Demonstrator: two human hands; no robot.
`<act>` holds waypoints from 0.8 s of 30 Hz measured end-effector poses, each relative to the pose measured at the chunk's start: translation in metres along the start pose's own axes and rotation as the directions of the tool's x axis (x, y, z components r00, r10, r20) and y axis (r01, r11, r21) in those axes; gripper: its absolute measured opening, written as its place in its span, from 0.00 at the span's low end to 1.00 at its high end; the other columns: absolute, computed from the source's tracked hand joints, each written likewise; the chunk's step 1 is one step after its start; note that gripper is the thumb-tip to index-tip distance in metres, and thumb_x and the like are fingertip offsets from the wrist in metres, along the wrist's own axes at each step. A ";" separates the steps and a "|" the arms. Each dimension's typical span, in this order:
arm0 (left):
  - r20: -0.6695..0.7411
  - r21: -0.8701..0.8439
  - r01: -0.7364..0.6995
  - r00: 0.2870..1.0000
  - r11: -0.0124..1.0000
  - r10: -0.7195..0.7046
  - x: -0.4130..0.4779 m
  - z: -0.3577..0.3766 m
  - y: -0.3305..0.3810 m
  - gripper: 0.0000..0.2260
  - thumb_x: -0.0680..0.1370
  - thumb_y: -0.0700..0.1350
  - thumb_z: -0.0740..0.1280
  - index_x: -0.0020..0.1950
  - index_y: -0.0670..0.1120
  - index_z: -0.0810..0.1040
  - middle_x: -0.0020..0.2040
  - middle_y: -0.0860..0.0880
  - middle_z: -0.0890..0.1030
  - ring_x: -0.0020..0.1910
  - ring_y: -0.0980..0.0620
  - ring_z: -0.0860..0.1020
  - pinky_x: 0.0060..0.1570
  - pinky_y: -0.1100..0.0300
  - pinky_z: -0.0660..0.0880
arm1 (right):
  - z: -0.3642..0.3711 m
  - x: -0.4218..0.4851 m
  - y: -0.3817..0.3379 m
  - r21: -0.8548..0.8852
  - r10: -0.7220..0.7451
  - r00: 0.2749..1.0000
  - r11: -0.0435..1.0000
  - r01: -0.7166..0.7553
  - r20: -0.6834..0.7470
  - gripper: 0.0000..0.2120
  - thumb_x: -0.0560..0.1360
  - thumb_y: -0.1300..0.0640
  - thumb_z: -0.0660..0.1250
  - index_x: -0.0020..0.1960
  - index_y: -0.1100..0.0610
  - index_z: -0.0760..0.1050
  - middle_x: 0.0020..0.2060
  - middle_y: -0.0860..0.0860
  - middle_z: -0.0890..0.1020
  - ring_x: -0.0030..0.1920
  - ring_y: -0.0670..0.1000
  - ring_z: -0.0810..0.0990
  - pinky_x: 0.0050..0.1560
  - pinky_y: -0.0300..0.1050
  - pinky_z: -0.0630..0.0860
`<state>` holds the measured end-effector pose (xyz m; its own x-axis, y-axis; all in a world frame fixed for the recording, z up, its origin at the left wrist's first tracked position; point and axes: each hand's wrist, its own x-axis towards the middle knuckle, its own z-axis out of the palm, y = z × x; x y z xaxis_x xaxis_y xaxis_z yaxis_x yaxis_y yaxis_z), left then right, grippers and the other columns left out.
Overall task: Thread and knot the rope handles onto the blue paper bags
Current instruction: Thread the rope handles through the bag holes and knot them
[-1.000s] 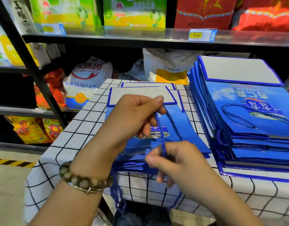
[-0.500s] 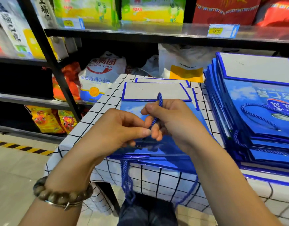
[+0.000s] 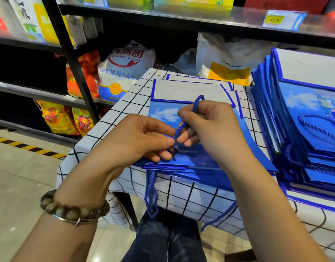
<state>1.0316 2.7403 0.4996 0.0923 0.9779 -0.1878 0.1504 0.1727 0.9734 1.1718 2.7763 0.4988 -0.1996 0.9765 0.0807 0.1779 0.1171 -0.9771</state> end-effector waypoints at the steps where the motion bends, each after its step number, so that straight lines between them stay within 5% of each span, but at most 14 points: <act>1: 0.000 -0.007 0.008 1.000 1.000 -0.008 0.000 0.000 0.000 0.07 0.71 0.32 0.69 0.41 0.43 0.77 0.27 0.48 0.81 0.24 0.56 0.79 0.25 0.69 0.74 | 0.001 0.002 0.001 -0.002 0.004 1.000 1.000 -0.004 0.004 0.09 0.76 0.63 0.63 0.37 0.56 0.74 0.23 0.53 0.76 0.22 0.49 0.77 0.24 0.38 0.75; 5: -0.055 0.064 0.013 0.998 0.998 -0.010 0.004 0.000 -0.004 0.08 0.69 0.32 0.71 0.39 0.45 0.78 0.26 0.49 0.80 0.25 0.56 0.78 0.26 0.69 0.74 | 0.004 0.004 0.006 -0.011 0.023 1.000 1.000 -0.023 0.002 0.05 0.74 0.61 0.66 0.40 0.55 0.74 0.24 0.52 0.78 0.24 0.48 0.78 0.28 0.40 0.77; 8: -0.137 0.186 -0.032 0.989 0.982 0.058 0.008 -0.003 -0.008 0.09 0.69 0.33 0.72 0.34 0.46 0.79 0.24 0.49 0.79 0.24 0.57 0.77 0.26 0.69 0.74 | -0.014 -0.004 0.013 -0.279 -0.038 0.999 0.960 0.037 0.004 0.09 0.70 0.52 0.70 0.48 0.52 0.75 0.34 0.52 0.82 0.35 0.47 0.82 0.39 0.42 0.77; 13: -0.120 0.427 -0.084 0.981 0.900 0.149 0.009 -0.002 -0.009 0.07 0.69 0.37 0.73 0.34 0.49 0.80 0.29 0.50 0.82 0.27 0.58 0.78 0.32 0.70 0.73 | -0.038 -0.034 0.026 -0.633 -0.050 0.918 0.709 0.311 0.394 0.15 0.66 0.49 0.74 0.52 0.49 0.81 0.48 0.37 0.77 0.54 0.39 0.74 0.57 0.33 0.69; 24: -0.102 0.487 -0.173 0.962 0.856 0.252 0.012 0.003 -0.009 0.09 0.68 0.39 0.74 0.34 0.52 0.79 0.31 0.53 0.81 0.31 0.59 0.78 0.39 0.64 0.74 | -0.037 -0.039 0.038 -0.592 -0.214 0.932 0.726 0.351 0.291 0.14 0.67 0.47 0.66 0.48 0.51 0.82 0.46 0.41 0.82 0.52 0.41 0.77 0.55 0.46 0.76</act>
<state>1.0347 2.7499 0.4881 0.0267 0.9966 0.0784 0.5918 -0.0790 0.8022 1.2216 2.7497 0.4660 -0.5048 0.8329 0.2269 0.6292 0.5349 -0.5639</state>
